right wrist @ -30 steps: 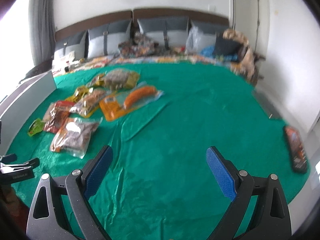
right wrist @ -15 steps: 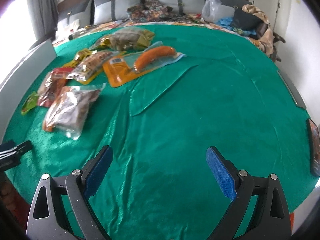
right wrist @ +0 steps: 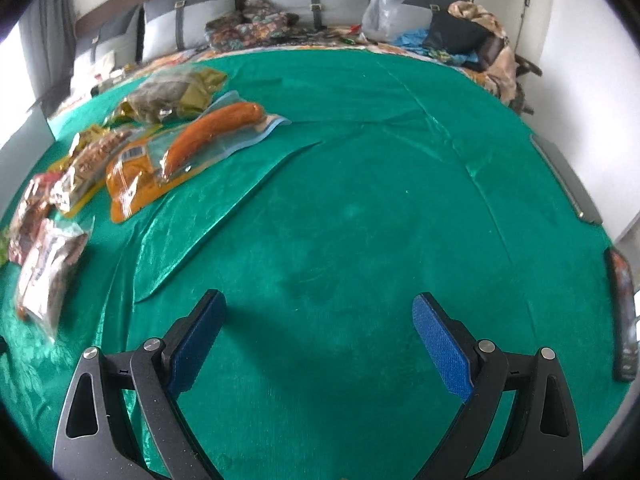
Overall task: Organize snacks
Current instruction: 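Move the left tool toward the green snack pouch on the bed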
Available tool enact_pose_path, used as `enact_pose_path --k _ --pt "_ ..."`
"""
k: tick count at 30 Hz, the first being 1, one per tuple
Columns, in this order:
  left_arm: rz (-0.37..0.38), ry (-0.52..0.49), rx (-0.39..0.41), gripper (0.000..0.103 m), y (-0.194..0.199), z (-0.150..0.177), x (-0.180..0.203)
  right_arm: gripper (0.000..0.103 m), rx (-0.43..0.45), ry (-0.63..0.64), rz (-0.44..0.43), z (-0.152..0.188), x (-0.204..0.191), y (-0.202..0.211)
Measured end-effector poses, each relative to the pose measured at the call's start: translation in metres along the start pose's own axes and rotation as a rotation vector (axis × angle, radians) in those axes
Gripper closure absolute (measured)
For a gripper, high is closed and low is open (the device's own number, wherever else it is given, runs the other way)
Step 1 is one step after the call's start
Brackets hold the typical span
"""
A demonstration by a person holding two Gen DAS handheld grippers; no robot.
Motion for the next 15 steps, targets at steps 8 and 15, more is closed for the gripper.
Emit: enact_pose_path --k 8,15 --pt "0.0 0.007 0.005 0.0 0.0008 0.0002 -0.0002 0.006 0.004 -0.011 -0.012 -0.0006 0.001 -0.0008" --pt "0.001 0.006 0.003 0.0 0.0008 0.0004 -0.0007 0.006 0.004 -0.01 -0.012 -0.0006 0.0014 -0.0006"
Point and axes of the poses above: each gripper's, at about its wrist camera, not at the fingertips, and y roughly against the way its jaws point, x to its right, z to its underside, the point moved 7 cm from there along -y, roughly the way its jaws point, and after that the axes turned 11 degrees about -x, right-handed, at the moved point
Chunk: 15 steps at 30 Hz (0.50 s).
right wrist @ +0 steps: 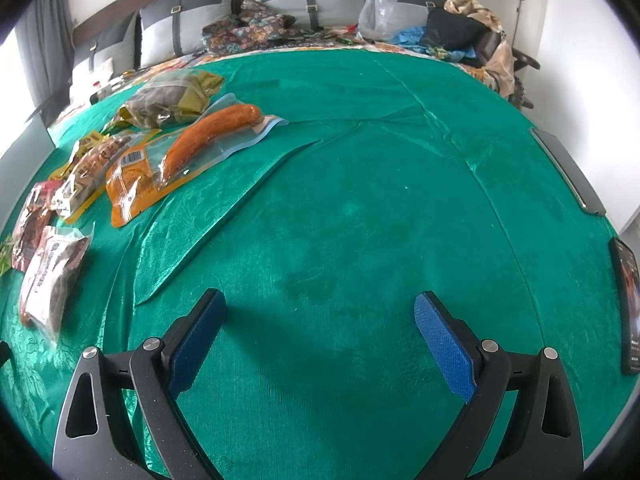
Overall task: Organize snacks
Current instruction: 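Move the left tool toward the green snack pouch on the bed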
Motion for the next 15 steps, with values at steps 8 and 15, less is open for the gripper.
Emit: enact_pose_path --k 8,15 --pt "0.0 -0.001 0.0 0.0 -0.0002 0.0 0.0002 0.006 0.0 0.0 0.0 0.0002 0.0 0.0001" --pt "0.004 -0.004 -0.002 0.0 -0.0004 -0.0006 0.0006 0.006 0.0 0.0 0.001 0.0007 0.0005 0.0003"
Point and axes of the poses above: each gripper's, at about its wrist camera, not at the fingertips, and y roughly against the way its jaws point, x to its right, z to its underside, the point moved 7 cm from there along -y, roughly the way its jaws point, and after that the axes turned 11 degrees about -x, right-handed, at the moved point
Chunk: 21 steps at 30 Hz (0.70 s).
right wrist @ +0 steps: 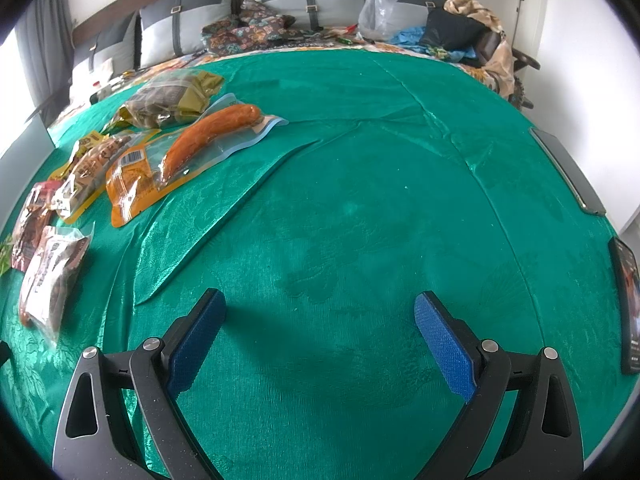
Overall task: Organize snacks
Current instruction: 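Move the left tool toward the green snack pouch on the bed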
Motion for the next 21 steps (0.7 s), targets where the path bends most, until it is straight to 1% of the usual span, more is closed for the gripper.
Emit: enact_pose_path --k 11,12,15,17,21 --pt "0.003 -0.004 -0.008 0.0 -0.001 -0.001 0.001 0.006 0.0 0.0 0.0 0.0 0.0 0.0" --pt "0.004 -0.007 -0.014 0.0 -0.001 -0.001 0.001 0.006 0.0 0.0 0.0 0.0 0.0 0.0" --pt "0.012 -0.023 -0.066 0.0 -0.003 -0.003 -0.001 0.006 0.0 0.0 0.0 0.0 -0.001 0.0" --pt "0.038 -0.005 -0.096 0.0 -0.002 -0.009 -0.011 0.006 0.0 0.0 0.0 0.0 -0.001 0.0" --pt "0.128 0.106 -0.064 0.0 0.009 -0.031 -0.041 0.006 0.0 0.0 0.0 0.0 0.0 0.0"
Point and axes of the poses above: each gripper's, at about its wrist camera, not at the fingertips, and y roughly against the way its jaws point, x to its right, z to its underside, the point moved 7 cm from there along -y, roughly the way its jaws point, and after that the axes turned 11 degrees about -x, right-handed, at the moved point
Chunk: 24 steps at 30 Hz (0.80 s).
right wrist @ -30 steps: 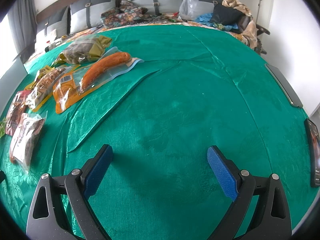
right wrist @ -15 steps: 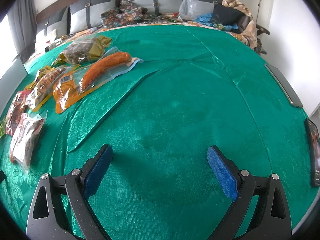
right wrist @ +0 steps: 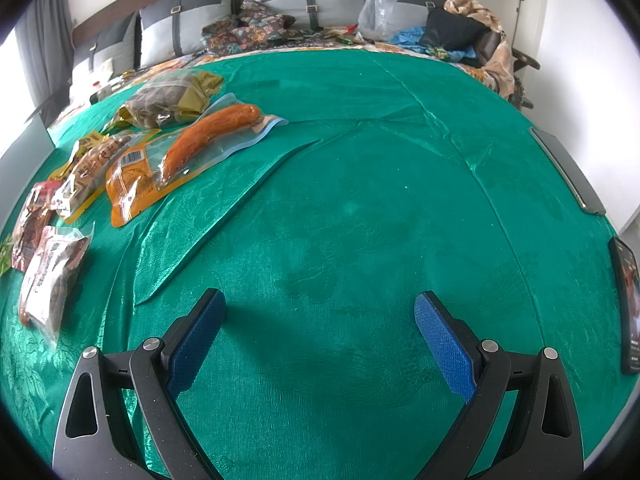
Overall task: Organize snacks
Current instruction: 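Grasp the green snack pouch with the left tool and lift it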
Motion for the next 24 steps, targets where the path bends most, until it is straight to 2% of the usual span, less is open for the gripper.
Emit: enact_pose_path --k 2,5,9,11,14,15,17,18,21,24 --pt "0.047 0.051 0.016 0.0 0.008 -0.019 -0.013 0.006 0.0 0.0 0.0 0.0 0.0 0.0" --pt "0.105 0.052 0.01 0.0 0.009 -0.042 -0.012 0.006 0.0 0.0 0.0 0.0 0.0 0.0" --pt "0.093 0.025 -0.022 0.001 -0.008 -0.069 0.001 0.006 0.0 0.0 0.0 0.0 0.0 0.0" --pt "0.027 0.016 -0.037 0.003 -0.022 -0.083 0.002 0.006 0.0 0.0 0.0 0.0 0.0 0.0" --pt "-0.172 0.023 -0.083 0.002 -0.036 -0.091 -0.016 0.006 0.001 0.0 0.0 0.0 0.0 0.0" --pt "-0.178 0.025 -0.067 0.003 -0.033 -0.092 -0.022 0.006 0.001 0.0 0.0 0.0 0.0 0.0" --pt "-0.253 0.037 -0.054 0.003 -0.026 -0.092 -0.035 0.006 0.001 0.0 0.0 0.0 0.0 0.0" --pt "-0.264 0.038 -0.051 0.005 -0.023 -0.092 -0.038 0.006 0.001 0.0 0.0 0.0 0.0 0.0" --pt "-0.215 0.032 -0.063 0.005 -0.019 -0.089 -0.038 0.006 0.001 0.001 0.001 0.0 0.0 0.0" --pt "-0.025 0.035 -0.101 0.005 -0.021 -0.085 -0.024 0.006 0.001 0.0 0.0 0.0 0.0 0.0"
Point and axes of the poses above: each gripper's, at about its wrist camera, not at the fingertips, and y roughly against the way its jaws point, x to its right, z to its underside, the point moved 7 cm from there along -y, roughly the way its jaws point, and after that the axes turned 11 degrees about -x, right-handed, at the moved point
